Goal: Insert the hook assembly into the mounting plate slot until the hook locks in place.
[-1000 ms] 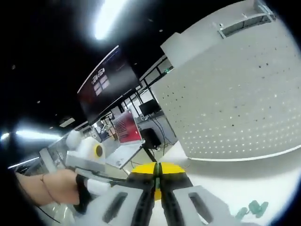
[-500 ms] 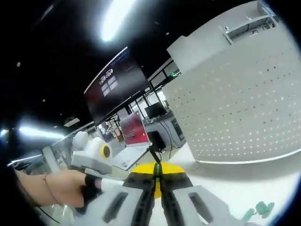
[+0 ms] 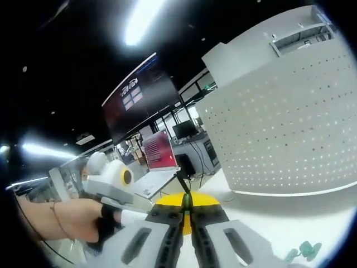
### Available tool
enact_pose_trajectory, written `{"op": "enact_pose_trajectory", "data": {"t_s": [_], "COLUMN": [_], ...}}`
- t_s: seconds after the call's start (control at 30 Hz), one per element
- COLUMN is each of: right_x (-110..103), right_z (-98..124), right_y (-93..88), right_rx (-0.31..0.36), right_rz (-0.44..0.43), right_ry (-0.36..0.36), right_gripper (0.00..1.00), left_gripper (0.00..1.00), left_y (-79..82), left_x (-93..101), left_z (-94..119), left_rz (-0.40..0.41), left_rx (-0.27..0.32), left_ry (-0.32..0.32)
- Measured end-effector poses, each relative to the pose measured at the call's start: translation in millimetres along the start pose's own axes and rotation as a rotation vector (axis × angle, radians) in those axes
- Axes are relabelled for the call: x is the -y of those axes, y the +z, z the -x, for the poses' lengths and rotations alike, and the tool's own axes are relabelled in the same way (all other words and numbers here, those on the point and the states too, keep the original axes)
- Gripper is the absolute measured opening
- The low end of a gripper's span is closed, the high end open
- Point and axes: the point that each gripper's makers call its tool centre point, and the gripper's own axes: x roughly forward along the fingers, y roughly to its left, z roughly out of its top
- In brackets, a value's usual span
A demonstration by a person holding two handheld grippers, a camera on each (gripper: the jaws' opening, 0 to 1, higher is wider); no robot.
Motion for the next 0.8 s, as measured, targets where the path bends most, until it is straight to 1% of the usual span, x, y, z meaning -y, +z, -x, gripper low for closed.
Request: {"op": "enact_pose_trajectory", "data": {"t_s": [0.1, 0.17, 0.2, 0.27, 0.33, 0.4, 0.53, 0.6, 0.67, 0.7, 0.8], "right_x": [0.2, -1.3, -1.6, -1.9, -1.5, -1.7, -3.0, -2.8, -0.9, 0.1, 1.2], "right_z": [-0.9, -2.0, -2.3, -1.6, -0.5, 0.5, 5.0, 7.3, 9.3, 10.9, 13.5], "right_y": [-0.4, -1.5, -1.2, -1.2, 0.8, 1.9, 3.4, 3.3, 3.8, 3.3, 4.4], "right_rx": [-0.021, -0.043, -0.051, -0.066, -0.065, -0.068, -0.080, -0.089, -0.093, -0.102, -0.109], "right_rz": [-0.010, -0.002, -0.005, -0.032, -0.037, -0.058, -0.053, -0.046, -0.049, -0.061, -0.054], "right_ry": [0.009, 0.015, 0.019, 0.025, 0.026, 0.030, 0.036, 0.035, 0.031, 0.028, 0.027], "right_gripper": [0.00, 0.00, 0.00, 0.01, 0.02, 0.06, 0.06, 0.07, 0.08, 0.08, 0.08], "left_gripper": [0.01, 0.01, 0.01, 0.01, 0.01, 0.01, 0.01, 0.01, 0.01, 0.01, 0.01], "left_y": [1.1, 2.7, 3.0, 4.6, 5.5, 6.3, 9.2, 9.8, 13.3, 14.4, 17.5], "left_x": [-1.2, -3.3, -3.1, -4.1, -6.2, -6.3, -9.0, -10.7, -12.6, -12.6, -14.6], "left_z": [0.6, 1.9, 2.4, 3.5, 4.6, 5.3, 7.1, 7.7, 8.9, 9.1, 10.3], "left_rz": [-0.007, -0.041, -0.044, -0.063, -0.095, -0.112, -0.162, -0.190, -0.233, -0.244, -0.284], "left_rx": [0.004, 0.010, 0.011, 0.014, 0.013, 0.013, 0.021, 0.017, 0.028, 0.032, 0.039], "left_ry": [0.007, 0.021, 0.022, 0.033, 0.051, 0.053, 0.066, 0.079, 0.098, 0.102, 0.125]}}
